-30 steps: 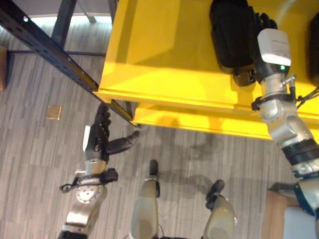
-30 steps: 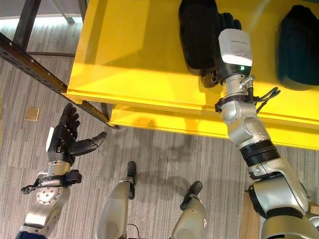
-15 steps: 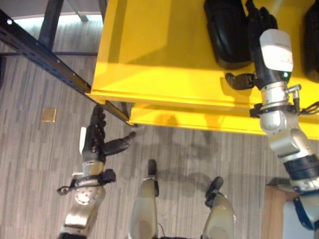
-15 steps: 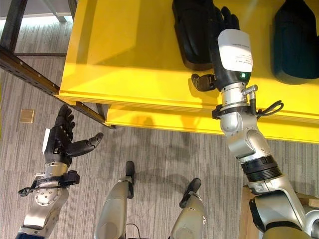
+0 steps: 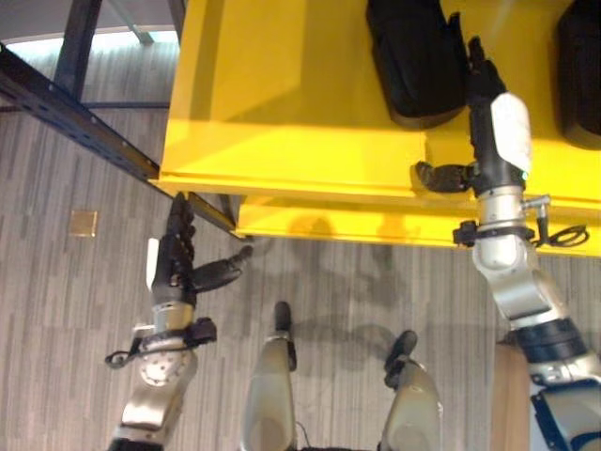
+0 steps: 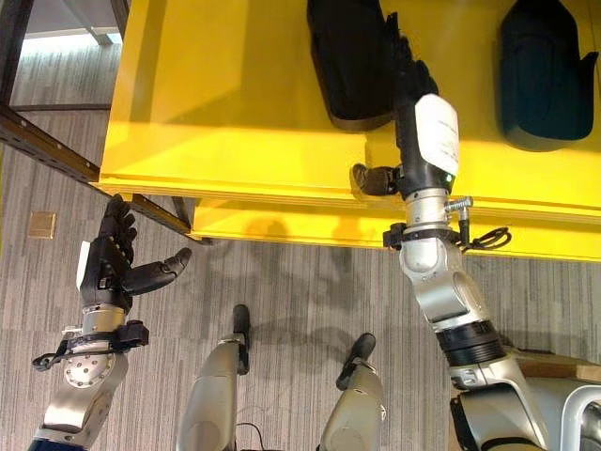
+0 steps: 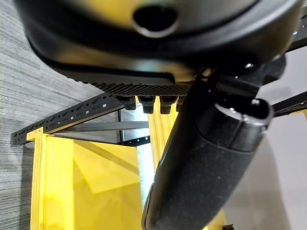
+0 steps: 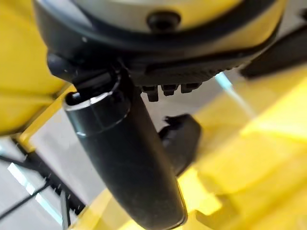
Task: Move parts from the plastic box to the shelf.
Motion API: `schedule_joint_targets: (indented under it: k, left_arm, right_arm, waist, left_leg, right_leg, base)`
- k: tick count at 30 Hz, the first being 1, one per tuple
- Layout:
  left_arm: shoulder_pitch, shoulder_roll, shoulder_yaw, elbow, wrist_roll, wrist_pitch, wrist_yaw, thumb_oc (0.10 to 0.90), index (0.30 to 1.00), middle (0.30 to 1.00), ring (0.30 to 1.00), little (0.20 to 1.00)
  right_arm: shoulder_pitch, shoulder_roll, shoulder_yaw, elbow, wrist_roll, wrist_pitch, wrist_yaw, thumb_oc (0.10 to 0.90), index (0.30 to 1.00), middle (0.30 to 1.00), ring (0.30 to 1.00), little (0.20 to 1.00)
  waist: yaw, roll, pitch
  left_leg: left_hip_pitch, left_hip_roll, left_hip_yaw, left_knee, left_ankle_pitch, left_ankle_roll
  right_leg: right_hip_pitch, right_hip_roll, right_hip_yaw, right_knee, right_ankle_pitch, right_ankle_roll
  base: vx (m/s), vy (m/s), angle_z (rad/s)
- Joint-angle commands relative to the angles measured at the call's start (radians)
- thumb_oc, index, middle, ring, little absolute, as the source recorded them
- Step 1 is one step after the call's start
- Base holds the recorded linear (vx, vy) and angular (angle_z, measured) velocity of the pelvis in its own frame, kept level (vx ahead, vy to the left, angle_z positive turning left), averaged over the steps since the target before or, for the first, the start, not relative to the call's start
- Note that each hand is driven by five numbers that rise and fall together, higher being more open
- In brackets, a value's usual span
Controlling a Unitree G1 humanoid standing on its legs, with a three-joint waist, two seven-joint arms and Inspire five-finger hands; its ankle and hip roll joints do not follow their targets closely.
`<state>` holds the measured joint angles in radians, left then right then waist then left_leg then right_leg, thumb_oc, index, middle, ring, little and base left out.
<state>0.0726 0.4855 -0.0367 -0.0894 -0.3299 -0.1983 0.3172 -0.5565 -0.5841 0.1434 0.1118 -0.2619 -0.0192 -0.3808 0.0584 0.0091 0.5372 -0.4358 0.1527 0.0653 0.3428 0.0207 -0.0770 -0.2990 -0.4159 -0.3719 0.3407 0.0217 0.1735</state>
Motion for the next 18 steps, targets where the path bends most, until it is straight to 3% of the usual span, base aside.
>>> schedule_joint_targets:
  k: [1,5,18]
  left_arm:
    - [0.011,0.018,0.066,-0.140,0.028,-0.087,0.024,0.900,1.000,1.000,1.000,1.000]
    - [0.012,0.021,0.052,-0.133,0.006,-0.089,0.013,0.900,1.000,1.000,1.000,1.000]
    - [-0.003,0.028,0.030,-0.120,-0.015,-0.102,0.000,0.900,1.000,1.000,1.000,1.000]
  right_arm:
    - [-0.102,-0.034,-0.077,-0.109,0.071,-0.111,-0.091,0.900,1.000,1.000,1.000,1.000]
    - [-0.100,0.000,-0.102,-0.083,0.230,-0.168,-0.102,0.900,1.000,1.000,1.000,1.000]
    - [-0.131,0.035,-0.124,-0.019,0.394,-0.236,-0.107,0.900,1.000,1.000,1.000,1.000]
  waist:
    - [0.001,-0.022,-0.048]
    - [0.003,-0.020,-0.047]
    - [0.014,-0.006,-0.052]
  left_leg:
    - [0.067,0.018,0.000,-0.029,-0.024,0.004]
    - [0.074,0.020,0.002,-0.025,-0.031,0.000]
    - [0.075,0.015,-0.003,-0.031,-0.024,-0.001]
  right_leg:
    - [-0.028,0.008,0.025,0.086,0.005,-0.009]
    - [-0.024,0.009,0.029,0.092,-0.004,-0.007]
    - [-0.023,0.007,0.025,0.092,-0.001,-0.007]
  base:
    - [0.01,-0.017,-0.05]
    - [0.00,-0.003,-0.01]
    - [0.00,0.000,0.00]
